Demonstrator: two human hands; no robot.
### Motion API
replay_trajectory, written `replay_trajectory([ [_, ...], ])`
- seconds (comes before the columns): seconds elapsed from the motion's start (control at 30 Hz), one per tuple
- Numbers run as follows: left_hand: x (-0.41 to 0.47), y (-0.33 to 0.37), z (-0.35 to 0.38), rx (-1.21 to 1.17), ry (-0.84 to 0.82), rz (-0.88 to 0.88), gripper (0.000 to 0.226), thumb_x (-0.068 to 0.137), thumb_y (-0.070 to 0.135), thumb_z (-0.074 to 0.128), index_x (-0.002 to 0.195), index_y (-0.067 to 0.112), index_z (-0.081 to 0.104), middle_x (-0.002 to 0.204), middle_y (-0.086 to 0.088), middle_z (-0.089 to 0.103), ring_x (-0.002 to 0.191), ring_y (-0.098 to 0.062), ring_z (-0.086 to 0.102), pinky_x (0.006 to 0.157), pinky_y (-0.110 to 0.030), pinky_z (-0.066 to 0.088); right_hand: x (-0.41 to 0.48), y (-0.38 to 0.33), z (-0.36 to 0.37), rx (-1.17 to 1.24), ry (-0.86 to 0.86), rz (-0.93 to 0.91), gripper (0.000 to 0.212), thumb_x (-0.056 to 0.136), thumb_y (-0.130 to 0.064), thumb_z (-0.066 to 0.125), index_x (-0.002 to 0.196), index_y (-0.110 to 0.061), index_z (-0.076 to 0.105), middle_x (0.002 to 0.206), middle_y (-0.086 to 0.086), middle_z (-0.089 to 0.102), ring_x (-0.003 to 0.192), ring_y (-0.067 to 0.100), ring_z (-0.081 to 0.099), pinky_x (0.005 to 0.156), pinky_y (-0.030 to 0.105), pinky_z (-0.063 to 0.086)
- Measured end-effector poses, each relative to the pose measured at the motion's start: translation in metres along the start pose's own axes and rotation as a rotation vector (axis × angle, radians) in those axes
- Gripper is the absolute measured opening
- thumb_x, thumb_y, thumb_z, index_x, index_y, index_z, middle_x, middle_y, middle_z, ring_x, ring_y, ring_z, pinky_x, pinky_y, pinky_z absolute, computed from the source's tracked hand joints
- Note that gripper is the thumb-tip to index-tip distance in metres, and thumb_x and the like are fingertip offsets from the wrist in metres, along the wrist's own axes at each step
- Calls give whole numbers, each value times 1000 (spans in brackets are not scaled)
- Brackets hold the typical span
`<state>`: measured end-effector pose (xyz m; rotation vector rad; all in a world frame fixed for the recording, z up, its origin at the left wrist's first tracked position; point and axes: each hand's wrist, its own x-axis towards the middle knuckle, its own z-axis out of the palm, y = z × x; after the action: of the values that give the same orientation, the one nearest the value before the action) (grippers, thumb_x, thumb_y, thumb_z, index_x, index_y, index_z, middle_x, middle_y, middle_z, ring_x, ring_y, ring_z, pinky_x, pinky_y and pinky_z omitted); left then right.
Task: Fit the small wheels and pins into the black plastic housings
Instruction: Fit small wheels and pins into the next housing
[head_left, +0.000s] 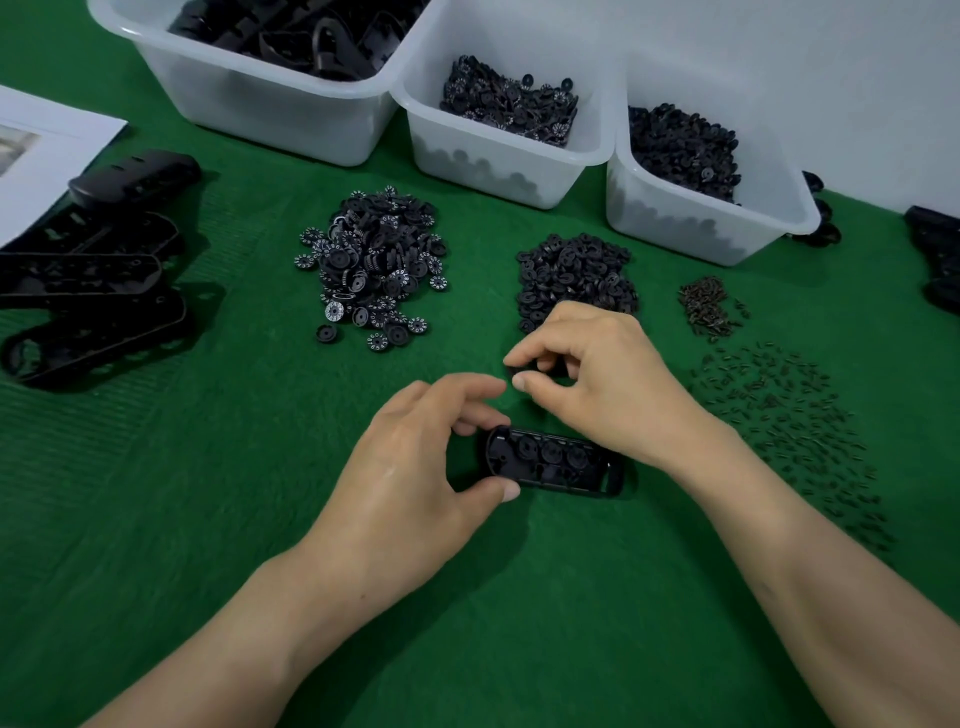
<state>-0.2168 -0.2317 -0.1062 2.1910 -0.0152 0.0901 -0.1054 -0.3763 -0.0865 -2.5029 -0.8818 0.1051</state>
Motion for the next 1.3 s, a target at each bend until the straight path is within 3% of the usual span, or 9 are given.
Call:
replay_trajectory([
  [0.17,0,0,0,5,1,3,61,65,28,77,111,44,41,95,26,59,98,7,45,83,2,25,-6,-2,-3,123,11,4,10,76,-9,72,82,-16,72,74,-11,54,64,1,49,61,9,32],
  [0.33,0,-1,1,-7,9,-2,63,65,27,78,112,44,39,95,27,59,99,6,45,83,2,25,-31,0,-21,274,-5,-45,12,74,-14,72,85,-20,73,76,-8,59,70,9,54,63,15,42],
  [0.5,-1,-1,1,-32,20,-13,67,65,26,78,114,45,36,94,26,61,97,5,48,83,2,26,-52,1,-19,213,-40,-47,17,72,-8,75,86,-19,75,79,-8,60,74,9,59,70,24,48],
  [0.87,-1,-1,1,-20,18,-12,62,63,25,79,112,41,43,94,26,62,96,4,50,83,-1,29,-53,1,-18,66,-31,-153,17,75,-13,75,90,-21,75,77,-5,61,69,12,58,63,36,50],
  [0.97,-1,0,0,-17,18,-2,59,63,25,79,107,44,44,93,25,62,95,4,50,84,-3,31,-51,6,-23,133,-55,-76,23,75,-21,73,98,-25,72,79,-9,62,71,7,58,66,27,49],
  [1.07,-1,0,0,-14,17,0,58,63,26,79,105,45,44,94,25,62,96,4,50,83,-1,31,-40,14,-21,51,81,65,22,77,-27,69,98,-23,71,74,-15,58,60,3,50,61,16,39],
  [1.17,0,0,0,-12,16,2,57,63,27,78,104,45,44,94,25,62,96,4,50,83,-1,31,-27,15,-9,-97,151,153,17,78,-33,69,88,-19,69,74,-9,57,58,-1,43,62,23,39],
  [1.3,-1,2,-1,-21,13,5,56,63,27,78,102,47,43,93,25,61,96,4,49,82,-1,30,-19,12,1,-137,181,158,11,79,-33,68,80,-22,66,73,-11,53,65,4,48,65,25,42],
])
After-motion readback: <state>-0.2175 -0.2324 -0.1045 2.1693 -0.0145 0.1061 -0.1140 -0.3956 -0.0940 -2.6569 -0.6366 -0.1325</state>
